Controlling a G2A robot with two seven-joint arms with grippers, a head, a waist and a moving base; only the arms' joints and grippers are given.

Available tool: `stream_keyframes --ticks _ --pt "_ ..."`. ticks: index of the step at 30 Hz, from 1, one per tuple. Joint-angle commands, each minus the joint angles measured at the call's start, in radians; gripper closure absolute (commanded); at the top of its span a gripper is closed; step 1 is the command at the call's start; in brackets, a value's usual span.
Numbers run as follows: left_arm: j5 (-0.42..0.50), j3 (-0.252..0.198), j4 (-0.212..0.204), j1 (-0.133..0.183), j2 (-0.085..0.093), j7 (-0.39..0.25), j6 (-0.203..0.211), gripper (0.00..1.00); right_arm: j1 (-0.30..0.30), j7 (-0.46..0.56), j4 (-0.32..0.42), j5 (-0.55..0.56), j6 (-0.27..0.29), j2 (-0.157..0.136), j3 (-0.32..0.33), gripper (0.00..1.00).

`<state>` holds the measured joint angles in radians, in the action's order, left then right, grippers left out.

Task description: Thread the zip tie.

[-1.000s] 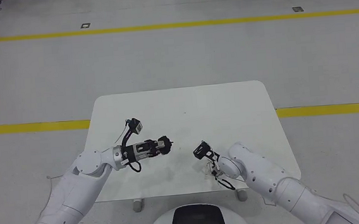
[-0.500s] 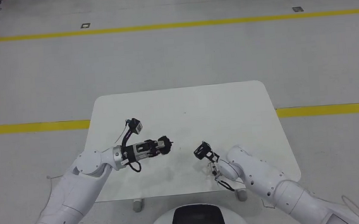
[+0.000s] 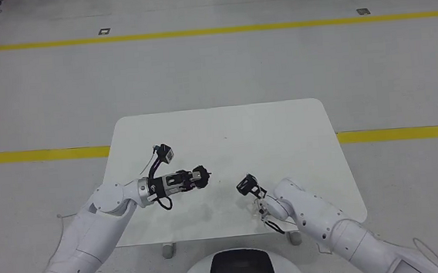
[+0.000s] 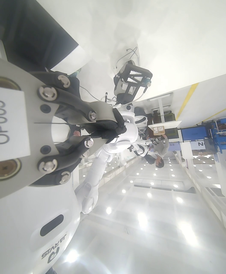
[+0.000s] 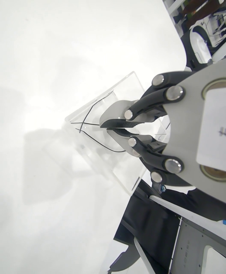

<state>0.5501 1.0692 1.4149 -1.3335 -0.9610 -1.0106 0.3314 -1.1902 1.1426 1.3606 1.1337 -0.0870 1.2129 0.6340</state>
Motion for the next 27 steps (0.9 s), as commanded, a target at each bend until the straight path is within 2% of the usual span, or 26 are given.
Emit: stream_keyframes --ticks 1,11,17,20,27 --pt "0.000 0.000 0.000 0.000 0.000 0.000 0.000 1.00 0.000 -0.001 -0.001 0.004 -0.004 0.002 0.002 1.00" --pt "0.000 0.000 0.000 0.000 0.000 0.000 0.000 1.00 -0.032 0.022 0.077 0.058 -0.012 -0.010 0.043 1.00" --pt "0.000 0.000 0.000 0.000 0.000 0.000 0.000 1.00 -0.057 0.016 0.100 0.086 0.009 -0.018 0.063 1.00" --pt "0.000 0.000 0.000 0.000 0.000 0.000 0.000 1.00 -0.060 0.008 0.092 0.090 0.022 -0.016 0.063 0.85" --pt "0.000 0.000 0.000 0.000 0.000 0.000 0.000 1.00 -0.057 -0.003 0.070 0.089 0.040 -0.007 0.060 0.82"
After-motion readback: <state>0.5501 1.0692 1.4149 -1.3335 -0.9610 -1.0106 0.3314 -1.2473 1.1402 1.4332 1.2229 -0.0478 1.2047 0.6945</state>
